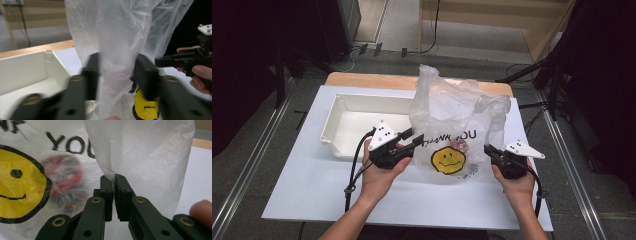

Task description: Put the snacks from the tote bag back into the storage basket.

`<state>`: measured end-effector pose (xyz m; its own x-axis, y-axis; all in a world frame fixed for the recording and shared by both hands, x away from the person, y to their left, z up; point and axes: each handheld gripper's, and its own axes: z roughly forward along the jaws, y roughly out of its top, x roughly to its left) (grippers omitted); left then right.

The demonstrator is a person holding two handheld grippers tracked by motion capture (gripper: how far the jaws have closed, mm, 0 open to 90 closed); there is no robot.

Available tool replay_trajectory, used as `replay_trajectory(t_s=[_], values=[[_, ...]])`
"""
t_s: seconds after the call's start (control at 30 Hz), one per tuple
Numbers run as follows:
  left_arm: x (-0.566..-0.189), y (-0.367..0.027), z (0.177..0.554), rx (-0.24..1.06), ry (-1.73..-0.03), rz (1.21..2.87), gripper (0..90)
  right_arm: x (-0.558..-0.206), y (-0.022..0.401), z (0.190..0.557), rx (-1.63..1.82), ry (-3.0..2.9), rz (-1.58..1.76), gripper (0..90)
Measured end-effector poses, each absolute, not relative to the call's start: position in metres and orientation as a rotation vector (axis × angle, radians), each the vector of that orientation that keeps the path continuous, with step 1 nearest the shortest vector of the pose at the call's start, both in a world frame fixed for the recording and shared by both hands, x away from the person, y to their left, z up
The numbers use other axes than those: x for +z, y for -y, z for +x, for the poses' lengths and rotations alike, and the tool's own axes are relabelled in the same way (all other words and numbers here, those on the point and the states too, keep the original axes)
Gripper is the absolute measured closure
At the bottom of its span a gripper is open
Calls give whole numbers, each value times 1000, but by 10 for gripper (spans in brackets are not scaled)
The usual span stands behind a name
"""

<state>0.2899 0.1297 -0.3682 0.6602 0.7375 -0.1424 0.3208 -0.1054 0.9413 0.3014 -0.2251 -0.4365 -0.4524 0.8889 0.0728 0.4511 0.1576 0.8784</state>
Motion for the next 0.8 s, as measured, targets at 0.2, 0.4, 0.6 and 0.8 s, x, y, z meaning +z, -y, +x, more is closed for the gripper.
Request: replay_trajectory(t_s=[0.2,0.4,0.6,0.8], values=[[-384,-132,300,357,-877,1741,900,-434,225,298,1277,-1957,1251,721],[-401,-124,304,338,-882,1814,900,-413,228,290,1377,-1814,1235,423],[-415,-118,305,321,-903,1863,900,-381,225,282,1392,-1679,1218,190],[-422,-113,302,301,-900,1897,900,-355,227,280,1474,-1575,1240,145]])
